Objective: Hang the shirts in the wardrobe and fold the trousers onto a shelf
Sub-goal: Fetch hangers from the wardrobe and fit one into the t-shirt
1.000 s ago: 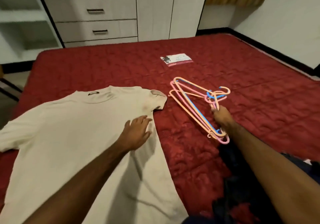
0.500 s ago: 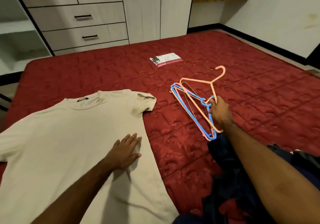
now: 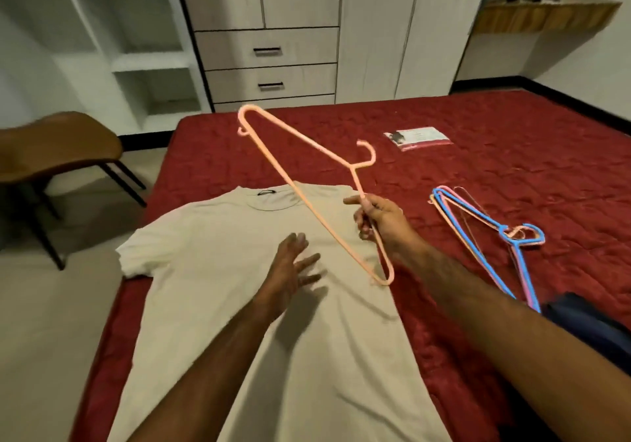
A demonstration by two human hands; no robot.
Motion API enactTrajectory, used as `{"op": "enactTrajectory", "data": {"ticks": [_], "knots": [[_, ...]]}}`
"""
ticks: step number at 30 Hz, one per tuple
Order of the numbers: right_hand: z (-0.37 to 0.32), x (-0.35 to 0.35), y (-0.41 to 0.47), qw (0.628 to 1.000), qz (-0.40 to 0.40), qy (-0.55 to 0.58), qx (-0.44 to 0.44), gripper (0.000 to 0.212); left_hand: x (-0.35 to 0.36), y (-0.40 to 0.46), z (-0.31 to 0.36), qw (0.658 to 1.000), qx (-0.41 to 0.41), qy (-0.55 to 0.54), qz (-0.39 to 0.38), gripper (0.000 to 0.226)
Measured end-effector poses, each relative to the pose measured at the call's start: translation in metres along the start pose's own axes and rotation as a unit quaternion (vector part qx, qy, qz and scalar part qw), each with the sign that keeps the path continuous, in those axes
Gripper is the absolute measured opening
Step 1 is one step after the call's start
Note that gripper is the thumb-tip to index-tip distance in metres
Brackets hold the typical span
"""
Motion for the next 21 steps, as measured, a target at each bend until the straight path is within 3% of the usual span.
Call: {"op": "enactTrajectory", "data": {"ticks": [3, 7, 9, 12, 17, 19, 21], "knots": [[0.044, 0.053, 0.019, 0.998, -0.024, 0.018, 0.052, 0.027, -0.037, 0.011, 0.028, 0.994, 0.06, -0.09, 0.005, 0.052], [0.095, 0.088, 0.053, 0.989, -0.06, 0.061, 0.121, 0.057, -0.089, 0.044, 0.037, 0.997, 0.067, -0.004, 0.042, 0.042], [0.106, 0.091, 0.077, 0.982, -0.051, 0.106, 0.15, 0.05, -0.113, 0.065, 0.034, 0.993, 0.06, 0.053, 0.089, 0.037], [0.104, 0.085, 0.119, 0.965, -0.003, 0.176, 0.193, 0.032, -0.136, 0.092, 0.029, 0.993, 0.026, 0.071, 0.091, 0.034], [0.071, 0.066, 0.174, 0.985, 0.008, -0.104, 0.135, 0.032, -0.145, 0.13, 0.055, 0.995, -0.024, 0.044, 0.084, 0.031], [0.065, 0.057, 0.194, 0.987, 0.007, -0.094, 0.129, 0.029, -0.148, 0.149, 0.072, 0.996, -0.012, 0.068, 0.062, 0.027], [0.059, 0.041, 0.214, 0.988, 0.061, 0.0, 0.14, 0.029, -0.158, 0.174, 0.085, 0.984, 0.01, 0.171, 0.045, 0.028]]}}
Point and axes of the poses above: each hand's wrist, its own y-axis towards the middle knuckle, its own x-axis out of the palm, z = x × y, the point moved 5 cm from there along y, towards the middle knuckle, and after that the axes turned 4 degrees about x, right-handed, at the moved point
